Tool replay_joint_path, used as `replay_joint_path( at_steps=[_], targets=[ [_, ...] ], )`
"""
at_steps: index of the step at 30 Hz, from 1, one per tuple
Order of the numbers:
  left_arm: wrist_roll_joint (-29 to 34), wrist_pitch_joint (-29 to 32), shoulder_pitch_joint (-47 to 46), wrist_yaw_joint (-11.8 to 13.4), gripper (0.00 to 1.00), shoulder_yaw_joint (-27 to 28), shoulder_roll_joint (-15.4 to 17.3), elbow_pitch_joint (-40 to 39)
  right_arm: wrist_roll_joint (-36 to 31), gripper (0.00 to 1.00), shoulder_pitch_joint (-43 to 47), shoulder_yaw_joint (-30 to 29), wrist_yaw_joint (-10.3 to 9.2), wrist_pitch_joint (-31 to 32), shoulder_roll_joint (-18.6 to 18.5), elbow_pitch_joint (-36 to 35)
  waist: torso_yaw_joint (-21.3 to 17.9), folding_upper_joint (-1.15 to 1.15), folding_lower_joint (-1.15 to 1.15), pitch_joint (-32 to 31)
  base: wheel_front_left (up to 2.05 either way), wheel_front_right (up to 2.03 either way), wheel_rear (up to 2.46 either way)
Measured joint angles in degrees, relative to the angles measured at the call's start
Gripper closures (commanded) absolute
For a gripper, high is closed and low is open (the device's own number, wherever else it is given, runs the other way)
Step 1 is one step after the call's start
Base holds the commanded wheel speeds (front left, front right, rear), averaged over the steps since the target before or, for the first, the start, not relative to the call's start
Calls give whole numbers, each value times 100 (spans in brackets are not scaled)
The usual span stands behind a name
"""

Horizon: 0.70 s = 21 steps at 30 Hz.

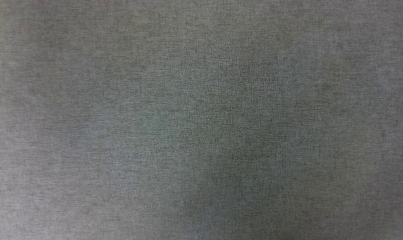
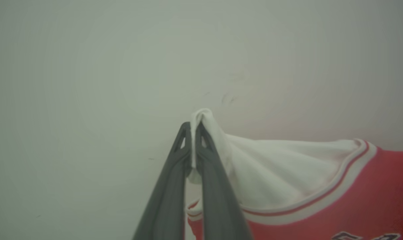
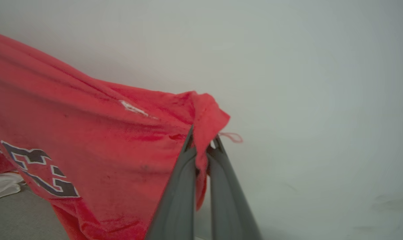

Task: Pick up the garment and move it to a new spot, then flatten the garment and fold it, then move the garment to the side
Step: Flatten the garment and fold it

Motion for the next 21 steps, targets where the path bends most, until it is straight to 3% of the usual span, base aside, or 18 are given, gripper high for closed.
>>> replay_joint_path(
  at_steps=[6, 11, 17, 21],
  targets=[
    [-140, -69, 558, -188, 100, 54, -46, 344, 240, 100, 246, 247, 0, -179, 141, 388, 29, 0, -1, -196, 0, 0, 0],
    [-283, -78, 1480, -334, 100, 90, -147, 412, 552, 100, 1036, 382, -1, -337, 189, 453, 60, 0, -1, -543, 0, 0, 0],
    [-378, -80, 3162, -390, 100, 313, -126, -105, 949, 100, 2426, 466, 0, -502, 179, 287, 93, 0, -1, -1182, 0, 0, 0],
    [-381, -80, 4507, -266, 100, 498, -121, -670, 1133, 100, 3492, 459, 0, -533, 114, 38, 119, 0, -2, -1701, 0, 0, 0]
  ],
)
